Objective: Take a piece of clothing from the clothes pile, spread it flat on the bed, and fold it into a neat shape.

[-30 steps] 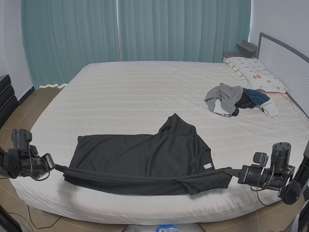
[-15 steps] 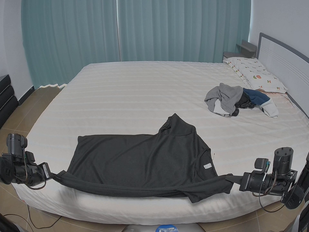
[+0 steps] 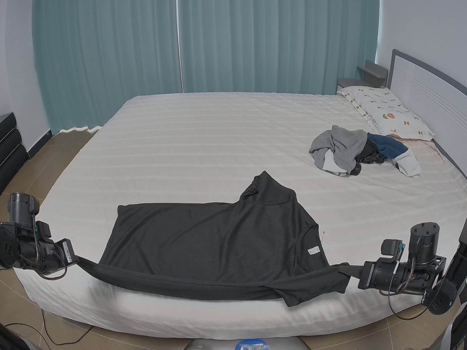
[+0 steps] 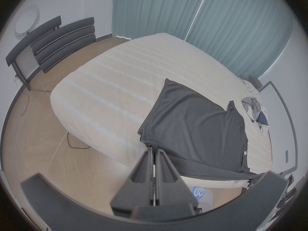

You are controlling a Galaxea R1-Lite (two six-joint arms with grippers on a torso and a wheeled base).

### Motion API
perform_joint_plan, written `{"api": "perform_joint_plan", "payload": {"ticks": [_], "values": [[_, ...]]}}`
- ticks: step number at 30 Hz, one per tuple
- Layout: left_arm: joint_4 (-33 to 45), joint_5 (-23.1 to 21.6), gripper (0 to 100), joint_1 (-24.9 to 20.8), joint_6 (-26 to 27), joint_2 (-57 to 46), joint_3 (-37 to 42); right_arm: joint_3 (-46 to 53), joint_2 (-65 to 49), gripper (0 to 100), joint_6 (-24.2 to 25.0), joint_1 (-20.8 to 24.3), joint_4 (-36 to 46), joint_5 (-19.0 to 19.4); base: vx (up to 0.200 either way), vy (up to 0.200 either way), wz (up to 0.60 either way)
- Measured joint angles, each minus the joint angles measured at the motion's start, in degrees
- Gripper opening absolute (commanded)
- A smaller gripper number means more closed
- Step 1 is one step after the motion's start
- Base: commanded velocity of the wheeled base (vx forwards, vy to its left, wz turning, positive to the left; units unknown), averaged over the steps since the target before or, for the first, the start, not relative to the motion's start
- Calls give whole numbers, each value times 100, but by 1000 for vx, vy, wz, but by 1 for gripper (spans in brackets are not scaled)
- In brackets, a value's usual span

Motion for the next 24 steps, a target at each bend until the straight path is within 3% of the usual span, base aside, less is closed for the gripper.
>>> {"api": "perform_joint_plan", "payload": {"ticks": [24], "values": [[-38,-77,0,-176,-452,2283,-1615,-2137,2122,0,11,-57,54,-333,0,0,0]]}}
